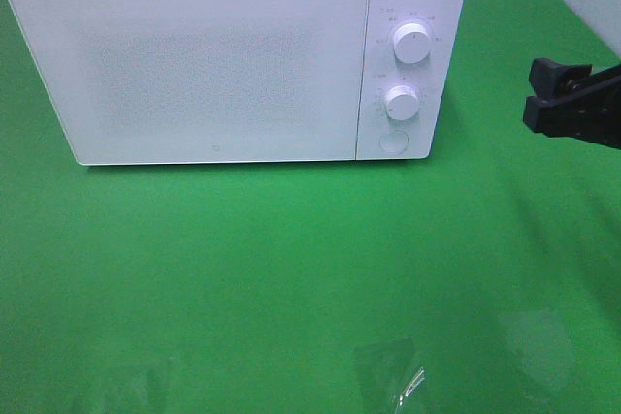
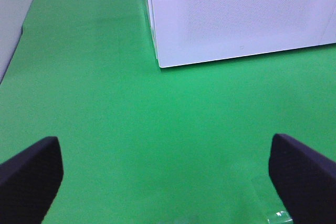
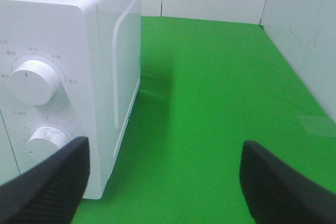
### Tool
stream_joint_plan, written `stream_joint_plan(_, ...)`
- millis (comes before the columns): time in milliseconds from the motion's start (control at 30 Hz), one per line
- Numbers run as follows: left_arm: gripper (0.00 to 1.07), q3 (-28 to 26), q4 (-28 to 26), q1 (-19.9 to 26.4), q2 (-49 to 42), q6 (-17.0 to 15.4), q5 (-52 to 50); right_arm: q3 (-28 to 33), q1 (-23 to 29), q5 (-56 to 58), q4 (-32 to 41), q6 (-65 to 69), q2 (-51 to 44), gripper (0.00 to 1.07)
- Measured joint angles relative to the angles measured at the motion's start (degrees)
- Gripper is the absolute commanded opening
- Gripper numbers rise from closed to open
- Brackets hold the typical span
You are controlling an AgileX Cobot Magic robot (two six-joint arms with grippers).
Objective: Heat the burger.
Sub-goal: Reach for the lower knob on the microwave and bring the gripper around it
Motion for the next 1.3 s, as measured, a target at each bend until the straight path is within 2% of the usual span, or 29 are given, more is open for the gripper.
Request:
stream_joint_plan(33, 1.0, 0.0, 0.0, 0.0, 0.0, 0.0, 0.0, 0.0, 0.0, 0.0, 0.0, 0.0, 0.0, 0.75)
stream_joint_plan(67, 1.0, 0.0, 0.0, 0.0, 0.0, 0.0, 0.0, 0.0, 2.9, -3.4, 4.0, -2.1, 2.0, 0.75)
stream_joint_plan(167, 1.0, 0.0, 0.0, 0.0, 0.0, 0.0, 0.0, 0.0, 5.6, -6.5, 7.2, -3.3, 3.7, 0.75)
stream_joint_plan(233, 1.0, 0.0, 0.0, 0.0, 0.0, 0.0, 0.0, -0.1, 11.6, -12.3, 12.7, -5.1, 7.0, 0.75)
stream_joint_plan(267, 1.0, 0.0, 0.0, 0.0, 0.0, 0.0, 0.0, -0.1, 11.6, -12.3, 12.7, -5.1, 7.0, 0.75)
stream_joint_plan(300, 1.0, 0.0, 0.0, 0.0, 0.0, 0.0, 0.0, -0.1, 14.4, -14.9, 14.7, -5.3, 8.6, 0.75)
stream_joint_plan(333, 1.0, 0.0, 0.0, 0.0, 0.0, 0.0, 0.0, -0.1, 14.4, -14.9, 14.7, -5.3, 8.6, 0.75)
stream_joint_plan(367, 1.0, 0.0, 0.0, 0.0, 0.0, 0.0, 0.0, -0.1, 17.5, -17.0, 16.5, -5.5, 10.2, 0.75)
stream_joint_plan(400, 1.0, 0.0, 0.0, 0.0, 0.0, 0.0, 0.0, -0.1, 17.5, -17.0, 16.5, -5.5, 10.2, 0.75)
stream_joint_plan(433, 1.0, 0.0, 0.0, 0.0, 0.0, 0.0, 0.0, 0.0, 20.2, -18.4, 17.6, -5.6, 11.8, 0.75)
stream_joint_plan(467, 1.0, 0.0, 0.0, 0.0, 0.0, 0.0, 0.0, 0.0, 20.2, -18.4, 17.6, -5.6, 11.8, 0.75)
stream_joint_plan(500, 1.0, 0.0, 0.0, 0.0, 0.0, 0.0, 0.0, 0.0, 23.0, -19.9, 19.0, -5.7, 13.1, 0.75)
stream_joint_plan(533, 1.0, 0.0, 0.0, 0.0, 0.0, 0.0, 0.0, 0.0, 23.0, -19.9, 19.0, -5.7, 13.1, 0.75)
stream_joint_plan(567, 1.0, 0.0, 0.0, 0.0, 0.0, 0.0, 0.0, 0.0, 25.6, -21.4, 20.5, -5.8, 14.7, 0.75)
stream_joint_plan(633, 1.0, 0.0, 0.1, 0.0, 0.0, 0.0, 0.0, -0.3, 27.6, -22.5, 22.7, -6.0, 16.0, 0.75)
stream_joint_plan(833, 1.0, 0.0, 0.1, 0.0, 0.0, 0.0, 0.0, -2.9, 30.3, -23.4, 27.1, -6.1, 19.8, 0.75)
stream_joint_plan(1300, 1.0, 0.0, 0.1, 0.0, 0.0, 0.0, 0.0, -7.6, 30.4, -23.6, 27.8, -5.4, 26.6, 0.75)
